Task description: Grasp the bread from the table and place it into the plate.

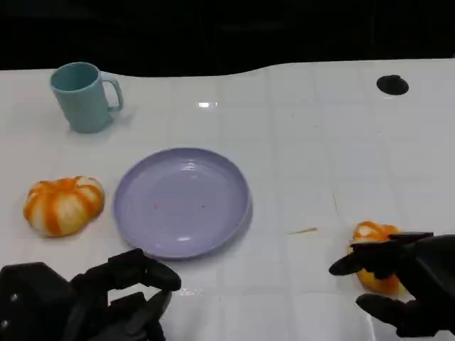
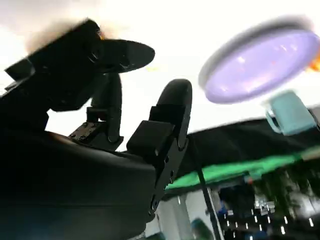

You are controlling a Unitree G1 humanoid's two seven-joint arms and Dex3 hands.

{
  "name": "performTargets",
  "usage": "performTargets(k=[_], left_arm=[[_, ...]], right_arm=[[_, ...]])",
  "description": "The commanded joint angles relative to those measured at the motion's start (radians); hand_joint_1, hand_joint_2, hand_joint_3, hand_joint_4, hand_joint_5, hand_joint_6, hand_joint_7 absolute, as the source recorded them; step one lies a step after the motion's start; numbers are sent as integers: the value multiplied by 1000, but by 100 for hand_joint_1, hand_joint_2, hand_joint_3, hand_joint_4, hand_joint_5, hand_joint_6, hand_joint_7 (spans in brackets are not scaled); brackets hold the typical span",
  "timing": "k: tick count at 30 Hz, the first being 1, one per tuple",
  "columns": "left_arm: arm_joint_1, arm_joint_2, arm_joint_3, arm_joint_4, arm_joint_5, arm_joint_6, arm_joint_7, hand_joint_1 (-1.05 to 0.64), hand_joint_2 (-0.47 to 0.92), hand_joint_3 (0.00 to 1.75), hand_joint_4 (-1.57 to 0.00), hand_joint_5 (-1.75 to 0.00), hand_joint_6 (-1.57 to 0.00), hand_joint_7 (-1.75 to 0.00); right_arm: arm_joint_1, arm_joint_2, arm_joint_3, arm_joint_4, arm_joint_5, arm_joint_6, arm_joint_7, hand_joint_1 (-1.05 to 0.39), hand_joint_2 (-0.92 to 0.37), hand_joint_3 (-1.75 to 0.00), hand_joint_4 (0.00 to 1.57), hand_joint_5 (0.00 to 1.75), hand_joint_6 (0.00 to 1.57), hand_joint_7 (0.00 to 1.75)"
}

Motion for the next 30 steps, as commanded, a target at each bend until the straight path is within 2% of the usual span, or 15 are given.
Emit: performTargets(k=[1, 10, 17, 30], left_arm=[[1, 7, 1, 0, 7, -2, -2, -30, 83, 61, -64, -175, -63, -127], [-4, 10, -8, 7, 19, -10, -2, -32, 83, 61, -67, -175, -64, -128], [-3, 5, -11, 2, 29, -5, 0, -33, 83, 61, -67, -175, -64, -128], [3, -4, -13, -15, 27, 9, 7, -32, 83, 61, -68, -175, -64, -129]], right_arm=[[6, -38, -18, -70, -31, 63, 75, -32, -76, -5, 51, 22, 68, 1], [-5, -47, -3, -152, -140, 167, 181, -39, -75, -1, 23, 7, 39, 0], [-33, -51, 15, -138, -216, 194, 220, -44, -75, 0, 20, 7, 32, 0], [-145, -65, 69, 58, -270, 228, 244, -40, -79, -1, 20, 9, 28, 0]])
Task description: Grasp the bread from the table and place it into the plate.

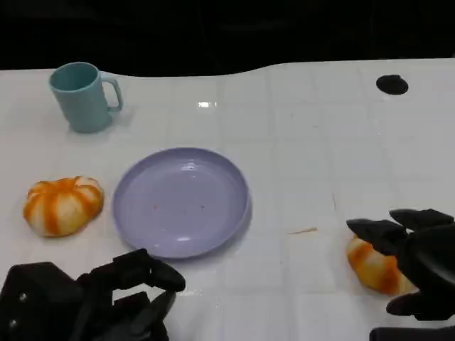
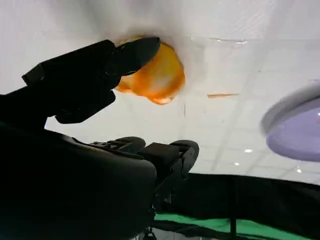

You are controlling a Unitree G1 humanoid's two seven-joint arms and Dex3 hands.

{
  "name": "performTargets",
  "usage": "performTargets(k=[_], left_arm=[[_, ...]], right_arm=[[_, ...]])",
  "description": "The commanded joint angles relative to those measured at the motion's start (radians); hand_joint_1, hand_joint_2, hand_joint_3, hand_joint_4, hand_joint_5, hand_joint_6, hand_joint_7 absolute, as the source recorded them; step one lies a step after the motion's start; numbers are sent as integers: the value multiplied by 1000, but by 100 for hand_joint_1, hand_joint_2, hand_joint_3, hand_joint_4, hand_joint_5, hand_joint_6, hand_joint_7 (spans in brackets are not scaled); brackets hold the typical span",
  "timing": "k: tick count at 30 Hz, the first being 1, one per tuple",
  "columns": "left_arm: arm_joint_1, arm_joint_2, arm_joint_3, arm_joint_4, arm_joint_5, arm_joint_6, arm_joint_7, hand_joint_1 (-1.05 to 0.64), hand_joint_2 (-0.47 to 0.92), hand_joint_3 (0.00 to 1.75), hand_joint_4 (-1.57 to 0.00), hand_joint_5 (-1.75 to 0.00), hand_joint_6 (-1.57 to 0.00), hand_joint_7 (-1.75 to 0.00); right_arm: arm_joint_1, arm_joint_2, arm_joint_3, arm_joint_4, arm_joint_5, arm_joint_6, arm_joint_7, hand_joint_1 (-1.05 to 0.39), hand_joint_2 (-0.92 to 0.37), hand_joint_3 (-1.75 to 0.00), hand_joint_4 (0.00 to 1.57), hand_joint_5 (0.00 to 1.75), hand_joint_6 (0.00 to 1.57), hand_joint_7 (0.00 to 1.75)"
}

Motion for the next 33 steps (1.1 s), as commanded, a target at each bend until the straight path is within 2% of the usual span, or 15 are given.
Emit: performTargets(k=[1, 13, 22, 26, 29, 32, 33], left_arm=[[9, 2, 5, -15, 0, 9, 7, -32, 82, 61, -68, -175, -64, -129], [17, 1, 7, -28, -2, 15, 5, -34, 82, 62, -68, -175, -64, -128], [19, -2, 6, -34, -1, 9, 4, -35, 81, 62, -69, -175, -66, -128], [21, -7, 6, -43, -5, 19, 8, -35, 80, 63, -69, -175, -67, -127], [21, -11, 6, -55, -4, 33, 13, -35, 80, 63, -70, -175, -67, -127], [19, -11, 6, -63, -2, 39, 11, -34, 80, 65, -70, -175, -66, -127], [19, -11, 6, -66, -1, 41, 12, -34, 80, 66, -70, -175, -66, -127]], right_arm=[[-48, -24, 20, 79, -9, 11, -6, -40, -79, -1, 21, 9, 29, 1], [-170, -6, 73, 315, 57, 35, -30, -42, -84, -1, 21, 8, 31, 1], [-260, 28, 103, 465, 162, 73, -36, -47, -92, -3, 23, 8, 32, 1], [-286, 43, 104, 527, 211, 74, -68, -44, -92, -9, 33, 12, 41, 4], [-293, 58, 93, 567, 241, 56, -154, -38, -92, -11, 52, 16, 57, 7], [-296, 71, 86, 624, 243, -2, -321, -25, -92, -5, 92, 32, 92, 16], [-297, 73, 84, 639, 246, -22, -364, -22, -92, -4, 95, 53, 102, 16]])
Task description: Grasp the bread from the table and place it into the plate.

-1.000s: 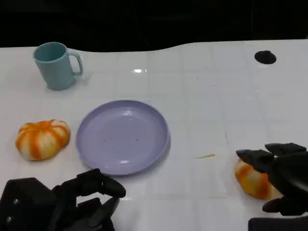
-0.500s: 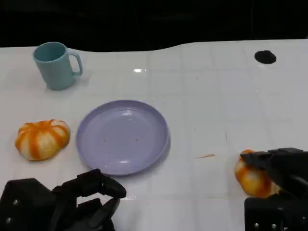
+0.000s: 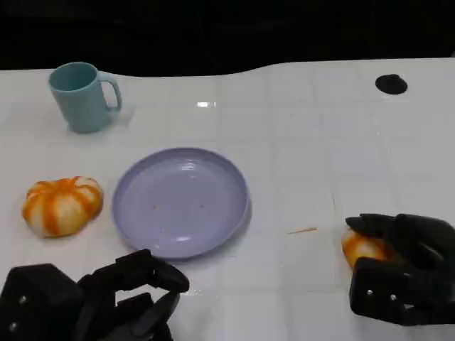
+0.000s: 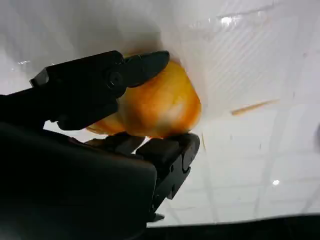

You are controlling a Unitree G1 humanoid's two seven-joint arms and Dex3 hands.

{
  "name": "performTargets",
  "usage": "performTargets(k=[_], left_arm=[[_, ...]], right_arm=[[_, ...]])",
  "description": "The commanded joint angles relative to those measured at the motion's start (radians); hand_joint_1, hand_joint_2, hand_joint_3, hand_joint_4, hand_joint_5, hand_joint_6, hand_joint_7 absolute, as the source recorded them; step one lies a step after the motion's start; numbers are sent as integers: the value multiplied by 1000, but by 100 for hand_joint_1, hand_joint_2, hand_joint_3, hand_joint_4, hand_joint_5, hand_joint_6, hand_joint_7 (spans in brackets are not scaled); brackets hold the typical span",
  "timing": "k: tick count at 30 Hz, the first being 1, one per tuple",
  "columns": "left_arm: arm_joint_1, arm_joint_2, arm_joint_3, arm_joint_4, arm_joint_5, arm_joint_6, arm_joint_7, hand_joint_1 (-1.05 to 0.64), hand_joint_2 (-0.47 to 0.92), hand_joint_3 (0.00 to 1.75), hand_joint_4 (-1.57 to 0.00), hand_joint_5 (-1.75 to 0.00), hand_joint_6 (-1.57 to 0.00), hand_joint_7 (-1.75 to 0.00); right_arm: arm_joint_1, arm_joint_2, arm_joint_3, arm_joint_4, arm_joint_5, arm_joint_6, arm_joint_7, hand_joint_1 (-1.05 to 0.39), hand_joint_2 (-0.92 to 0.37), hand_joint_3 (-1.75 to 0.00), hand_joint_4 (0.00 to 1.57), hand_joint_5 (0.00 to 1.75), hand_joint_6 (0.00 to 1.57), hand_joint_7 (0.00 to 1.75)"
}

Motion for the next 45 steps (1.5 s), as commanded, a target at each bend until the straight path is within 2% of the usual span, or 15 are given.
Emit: performTargets(k=[1, 2, 3, 4, 5, 6, 8, 9, 12, 15, 26, 31, 34, 39, 45], left_arm=[[3, 6, 6, -25, 0, 16, 11, -33, 80, 66, -70, -175, -66, -128], [3, 6, 6, -28, 0, 19, 12, -33, 80, 67, -70, -175, -66, -128], [4, 5, 6, -32, -1, 24, 13, -33, 80, 67, -69, -175, -65, -128], [4, 4, 7, -35, -1, 29, 14, -33, 79, 67, -69, -175, -65, -128], [3, 3, 7, -36, -1, 32, 15, -32, 79, 68, -69, -175, -65, -128], [3, 4, 7, -36, 0, 30, 13, -32, 79, 68, -69, -175, -65, -129], [1, 6, 6, -34, 1, 25, 9, -31, 78, 71, -70, -175, -64, -131], [1, 7, 5, -34, 4, 22, 8, -31, 77, 72, -70, -175, -63, -131], [1, 6, 4, -34, 6, 22, 10, -30, 77, 74, -70, -175, -63, -132], [0, 3, 4, -35, 3, 25, 11, -30, 76, 74, -69, -175, -62, -132], [-3, 1, 1, -33, 4, 21, 12, -29, 76, 77, -68, -175, -62, -133], [2, -7, -3, -37, 2, 18, 16, -27, 75, 79, -67, -175, -61, -134], [2, -6, -5, -42, 4, 28, 18, -27, 75, 79, -67, -175, -60, -134], [3, -9, -8, -39, 5, 23, 19, -28, 74, 80, -67, -175, -60, -135], [1, -5, -10, -38, 9, 22, 17, -28, 73, 82, -69, -175, -61, -135]], right_arm=[[-8, 10, -24, 82, 25, -84, -204, -19, -92, -3, 91, 73, 108, 15], [-8, 13, -31, 96, 38, -112, -242, -16, -92, -3, 93, 88, 116, 15], [-9, 14, -36, 110, 52, -137, -271, -11, -91, -7, 93, 112, 123, 19], [-11, 11, -39, 128, 64, -172, -301, -8, -85, -22, 91, 129, 126, 24], [-14, 7, -38, 143, 72, -197, -321, -5, -67, -60, 90, 150, 126, 37], [-17, 2, -37, 152, 75, -214, -335, -3, -49, -98, 89, 164, 121, 57], [-19, -5, -38, 161, 84, -245, -358, -5, -39, -122, 92, 172, 114, 79], [-18, -5, -41, 157, 90, -256, -369, -6, -36, -128, 93, 174, 106, 100], [-14, -2, -49, 146, 110, -281, -387, -4, -34, -129, 93, 175, 90, 139], [-8, 6, -60, 122, 134, -282, -382, -3, -35, -128, 92, 175, 84, 150], [-6, 30, -70, 89, 183, -290, -373, 2, -35, -124, 90, 175, 78, 158], [-13, 33, -61, 83, 183, -323, -384, 0, -34, -126, 92, 175, 78, 160], [-20, 44, -56, 59, 182, -318, -373, -2, -32, -129, 92, 175, 77, 160], [-38, 96, -51, 39, 248, -357, -344, -1, -29, -137, 94, 175, 71, 173], [-66, 145, -31, 29, 276, -396, -318, -9, -29, -134, 95, 175, 71, 174]])
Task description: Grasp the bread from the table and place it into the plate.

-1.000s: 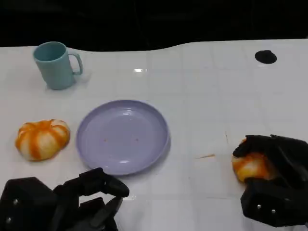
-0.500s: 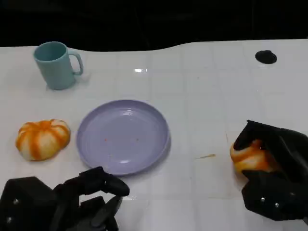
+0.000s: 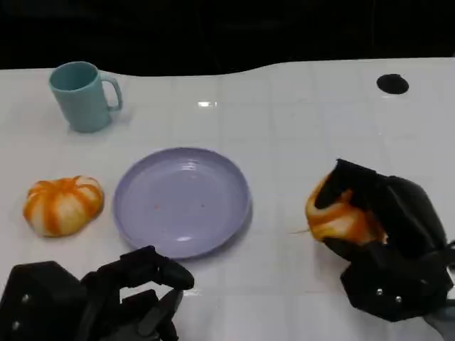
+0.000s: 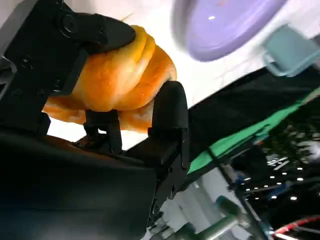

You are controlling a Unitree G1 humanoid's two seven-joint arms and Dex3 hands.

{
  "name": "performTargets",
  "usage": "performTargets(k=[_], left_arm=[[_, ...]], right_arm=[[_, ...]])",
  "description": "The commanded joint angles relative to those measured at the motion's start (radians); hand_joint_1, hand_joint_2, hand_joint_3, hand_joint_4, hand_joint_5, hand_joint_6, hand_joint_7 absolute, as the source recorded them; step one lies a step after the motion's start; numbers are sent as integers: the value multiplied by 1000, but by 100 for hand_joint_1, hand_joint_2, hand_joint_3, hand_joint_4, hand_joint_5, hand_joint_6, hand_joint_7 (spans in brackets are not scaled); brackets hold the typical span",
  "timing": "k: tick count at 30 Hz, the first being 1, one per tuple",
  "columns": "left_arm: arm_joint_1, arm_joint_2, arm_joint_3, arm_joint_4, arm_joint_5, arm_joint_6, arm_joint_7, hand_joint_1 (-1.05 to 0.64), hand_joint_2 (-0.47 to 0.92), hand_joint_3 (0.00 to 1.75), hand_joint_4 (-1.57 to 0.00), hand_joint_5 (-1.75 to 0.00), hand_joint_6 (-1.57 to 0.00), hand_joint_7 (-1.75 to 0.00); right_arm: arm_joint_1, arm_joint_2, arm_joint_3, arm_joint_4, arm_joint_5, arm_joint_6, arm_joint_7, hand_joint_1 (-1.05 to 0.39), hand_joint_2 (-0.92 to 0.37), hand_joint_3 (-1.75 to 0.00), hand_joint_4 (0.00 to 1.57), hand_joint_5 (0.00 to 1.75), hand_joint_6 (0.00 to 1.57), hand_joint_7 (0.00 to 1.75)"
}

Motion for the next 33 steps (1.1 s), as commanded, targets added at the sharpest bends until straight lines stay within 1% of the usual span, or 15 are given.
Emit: performTargets(k=[1, 4, 10, 14, 19, 21, 24, 26, 30, 33], left_arm=[[3, 8, 0, -6, 6, -3, 6, -28, 73, 82, -69, -175, -61, -135], [4, 5, -2, -8, 9, -1, 12, -28, 73, 82, -69, -175, -61, -135], [10, 4, -5, -3, 18, -12, 10, -29, 73, 83, -70, -175, -61, -136], [12, 2, -2, 2, 18, -14, 9, -28, 72, 83, -69, -175, -61, -136], [22, -2, 2, -13, 8, 4, 11, -26, 73, 83, -66, -175, -60, -135], [25, -1, 2, -18, 7, 10, 11, -26, 73, 83, -65, -175, -59, -134], [29, -1, 1, -23, 7, 11, 12, -25, 73, 83, -66, -175, -59, -134], [31, 0, -1, -24, 10, 11, 13, -25, 73, 83, -68, -175, -59, -134], [34, 1, -3, -17, 11, -8, 5, -24, 73, 84, -69, -175, -60, -134], [36, -3, -4, -15, 9, -11, 7, -25, 73, 84, -69, -175, -60, -134]], right_arm=[[-30, 30, 12, -29, 23, -12, 20, -11, -28, -136, 95, 175, 72, 172], [-33, 47, 20, -43, 23, 2, 31, -12, -26, -143, 96, 175, 74, 169], [-49, 70, 34, -45, 31, 5, 69, -7, -25, -150, 96, 175, 76, 168], [-82, 90, 54, -9, 27, -10, 78, -7, -25, -148, 97, 175, 77, 161], [-125, 124, 90, 34, 10, -17, 67, -8, -25, -148, 98, 175, 78, 162], [-151, 141, 105, 74, 8, -34, 62, -6, -25, -148, 97, 175, 77, 161], [-193, 167, 120, 144, 9, -60, 52, -9, -27, -149, 93, 175, 77, 156], [-227, 190, 129, 200, 5, -78, 35, -10, -25, -150, 94, 175, 74, 165], [-303, 230, 146, 319, -7, -111, -5, -13, -24, -152, 95, 175, 73, 171], [-356, 254, 159, 397, -23, -121, -34, -14, -24, -153, 96, 175, 72, 174]])
